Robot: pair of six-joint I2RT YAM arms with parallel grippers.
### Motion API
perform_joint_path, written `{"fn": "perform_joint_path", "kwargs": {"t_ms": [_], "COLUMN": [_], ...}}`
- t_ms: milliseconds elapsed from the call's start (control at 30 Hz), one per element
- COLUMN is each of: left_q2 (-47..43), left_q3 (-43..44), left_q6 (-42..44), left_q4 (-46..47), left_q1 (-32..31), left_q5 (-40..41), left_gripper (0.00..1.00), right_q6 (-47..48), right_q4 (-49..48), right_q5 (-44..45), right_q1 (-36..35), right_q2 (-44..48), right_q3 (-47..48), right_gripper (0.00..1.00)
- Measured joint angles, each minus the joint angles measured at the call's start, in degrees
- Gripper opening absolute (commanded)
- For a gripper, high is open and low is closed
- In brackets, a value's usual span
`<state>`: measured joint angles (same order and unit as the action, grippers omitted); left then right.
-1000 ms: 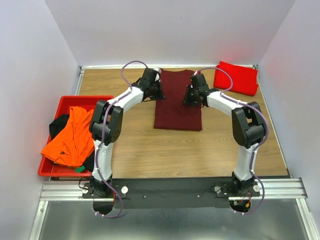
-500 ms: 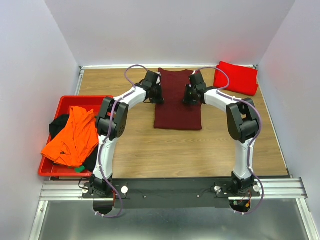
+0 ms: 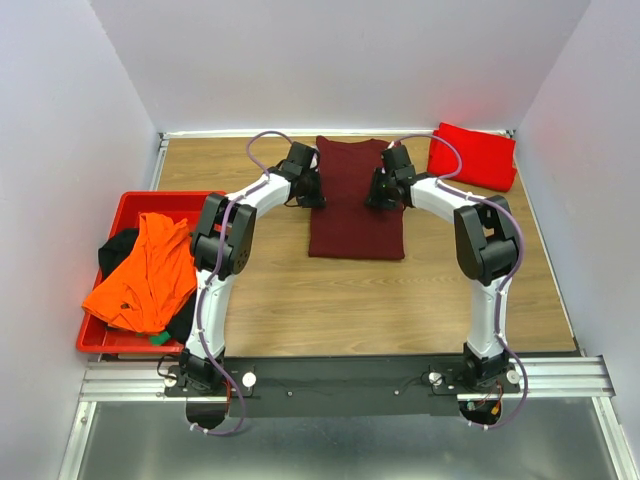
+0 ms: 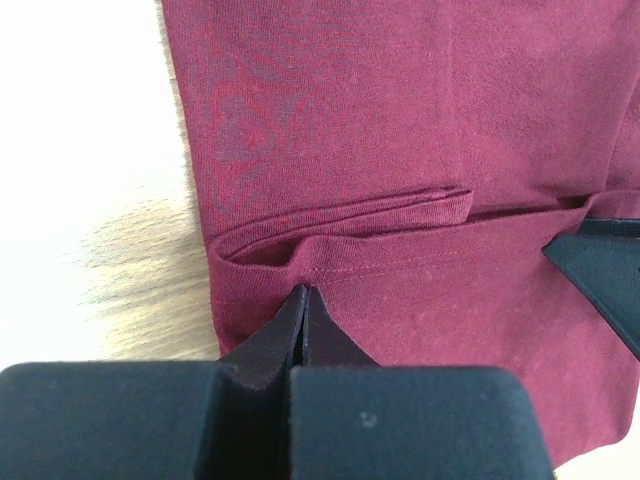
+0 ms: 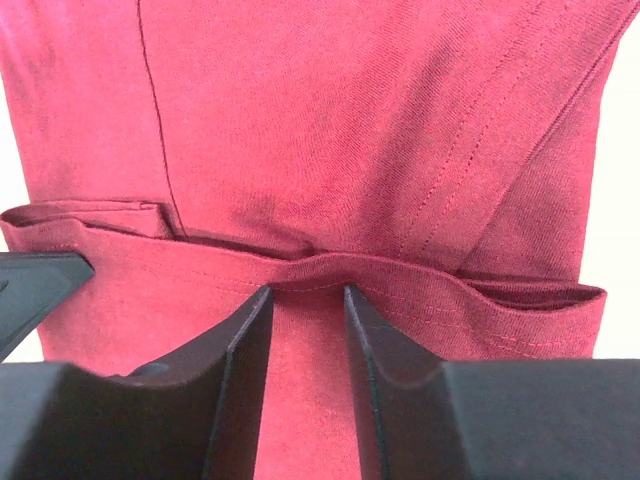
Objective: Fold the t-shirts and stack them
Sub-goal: Fold the tshirt
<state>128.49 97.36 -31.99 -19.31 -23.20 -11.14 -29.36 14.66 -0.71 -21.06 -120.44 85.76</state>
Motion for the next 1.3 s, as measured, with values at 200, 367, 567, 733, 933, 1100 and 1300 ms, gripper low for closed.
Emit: {"fn": "perform_joint_path", "kwargs": {"t_ms": [200, 367, 567, 733, 933, 1100, 1300], "left_q2": [0.0, 0.0, 0.0, 0.0, -0.1, -3.4, -8.2], "left_q3": [0.0, 0.0, 0.0, 0.0, -0.8, -6.7, -15.1], "left_q6": [0.0, 0.0, 0.0, 0.0, -0.6, -2.1, -3.9], "left_q4": [0.0, 0.0, 0.0, 0.0, 1.0, 4.2, 7.8], "left_q1": [0.0, 0.0, 0.0, 0.0, 0.1, 0.3, 0.3], "left_q5": [0.0, 0.0, -0.1, -0.1, -0.2, -0.5, -0.9], "left_gripper": [0.0, 0.0, 0.0, 0.0, 0.0, 0.0, 0.0], "right_q6": [0.7, 1.6, 2.7, 3.7, 5.2, 5.8, 6.4], "right_q4": [0.9, 2.0, 2.4, 2.6, 2.9, 2.6, 0.1], "right_q5": [-0.3, 0.0, 1.1, 2.9, 8.2, 11.1, 12.8], "right_q1": [0.1, 0.2, 0.2, -0.4, -2.6, -4.0, -5.7], "right_q2": [0.0, 0.1, -0.3, -3.6, -4.5, -4.5, -2.7], "right_q3": [0.9, 2.3, 3.4, 4.9, 6.1, 5.6, 1.8], "right_gripper": [0.45, 0.45, 0.45, 0.47, 0.48, 0.48, 0.48]}}
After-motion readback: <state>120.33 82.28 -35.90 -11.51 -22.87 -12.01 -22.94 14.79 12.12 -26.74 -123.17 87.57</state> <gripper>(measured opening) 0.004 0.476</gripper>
